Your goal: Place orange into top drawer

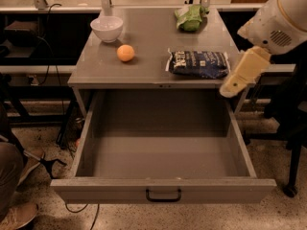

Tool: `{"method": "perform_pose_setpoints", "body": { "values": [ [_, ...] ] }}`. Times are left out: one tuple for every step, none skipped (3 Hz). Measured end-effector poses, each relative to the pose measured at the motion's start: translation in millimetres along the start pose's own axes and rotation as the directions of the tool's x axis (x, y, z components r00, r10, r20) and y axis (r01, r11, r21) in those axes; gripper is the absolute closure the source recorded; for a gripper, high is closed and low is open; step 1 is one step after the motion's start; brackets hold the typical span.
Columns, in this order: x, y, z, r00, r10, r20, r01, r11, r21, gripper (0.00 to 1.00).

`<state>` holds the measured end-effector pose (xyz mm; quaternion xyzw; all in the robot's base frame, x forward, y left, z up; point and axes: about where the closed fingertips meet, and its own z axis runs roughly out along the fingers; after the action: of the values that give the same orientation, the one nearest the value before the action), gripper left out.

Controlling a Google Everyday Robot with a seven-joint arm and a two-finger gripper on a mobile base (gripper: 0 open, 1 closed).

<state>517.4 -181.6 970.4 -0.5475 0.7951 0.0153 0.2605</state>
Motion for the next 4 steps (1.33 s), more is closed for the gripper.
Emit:
{"method": "perform_pose_setpoints", "body": {
  "values": [
    [-26,-19,35,0.990,0.054,0.134,-0.048,0.9976,-0.051,0.00],
    [-28,-19,40,0.988,0.061,0.144,-0.053,0.9967,-0.062,0.00],
    [-39,-24,51,0.982,0.074,0.172,-0.066,0.9965,-0.052,0.00],
    [-99,-61,90,0.965,0.061,0.256,-0.066,0.9978,0.008,0.00]
  ]
}}
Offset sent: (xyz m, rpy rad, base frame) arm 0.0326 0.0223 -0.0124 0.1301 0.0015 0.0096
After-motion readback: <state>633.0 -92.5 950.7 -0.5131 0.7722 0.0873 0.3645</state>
